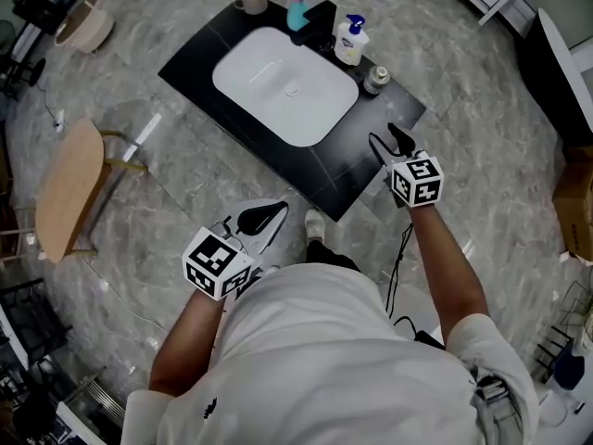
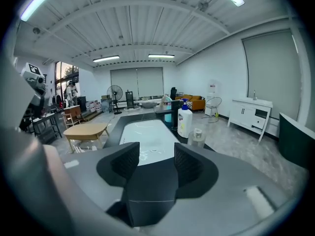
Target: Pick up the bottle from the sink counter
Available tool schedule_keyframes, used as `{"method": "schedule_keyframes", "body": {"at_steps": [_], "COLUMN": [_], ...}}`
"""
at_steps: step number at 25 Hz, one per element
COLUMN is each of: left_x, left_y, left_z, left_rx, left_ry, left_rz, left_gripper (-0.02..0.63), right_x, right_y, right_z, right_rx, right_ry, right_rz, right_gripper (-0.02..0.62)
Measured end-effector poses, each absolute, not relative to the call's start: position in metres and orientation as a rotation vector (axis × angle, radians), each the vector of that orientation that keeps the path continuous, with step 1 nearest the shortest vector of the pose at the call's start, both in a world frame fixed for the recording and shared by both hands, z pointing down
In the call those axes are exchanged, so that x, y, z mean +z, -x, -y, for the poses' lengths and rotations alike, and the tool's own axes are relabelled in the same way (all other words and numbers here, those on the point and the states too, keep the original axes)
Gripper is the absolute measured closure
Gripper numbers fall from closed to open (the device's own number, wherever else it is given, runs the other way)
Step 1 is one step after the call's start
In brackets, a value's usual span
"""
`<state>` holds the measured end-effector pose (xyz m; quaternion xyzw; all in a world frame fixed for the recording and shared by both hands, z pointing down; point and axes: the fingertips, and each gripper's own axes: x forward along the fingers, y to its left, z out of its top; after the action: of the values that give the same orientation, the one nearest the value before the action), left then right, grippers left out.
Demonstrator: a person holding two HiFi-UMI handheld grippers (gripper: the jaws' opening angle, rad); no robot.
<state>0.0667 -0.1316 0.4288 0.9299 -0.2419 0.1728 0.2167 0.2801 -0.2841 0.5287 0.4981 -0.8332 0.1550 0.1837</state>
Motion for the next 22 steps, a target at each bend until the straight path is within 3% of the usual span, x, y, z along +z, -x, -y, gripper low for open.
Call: {"method": "schedule_keyframes", "body": {"at_steps": [10, 22], "left_x": [0.438, 0.444], "left_y": [-0.084, -0.081], "left_z": [0.177, 0.209], "left_rx": [0.482, 0.533], "left_ry": [-2.507, -2.487], "left_rz": [0.779, 0.778], "left_gripper": [0.6, 0.6], "right_x": [0.597, 0.636], "right_y": [-0.334, -0.342], "right_z": [0.388, 0.459], "right_rx": [0.533, 0.578], "right_ry": [-1.475, -1.506], "right_rz": [2.268, 2.209], "right_gripper": [0.295, 0.207]}}
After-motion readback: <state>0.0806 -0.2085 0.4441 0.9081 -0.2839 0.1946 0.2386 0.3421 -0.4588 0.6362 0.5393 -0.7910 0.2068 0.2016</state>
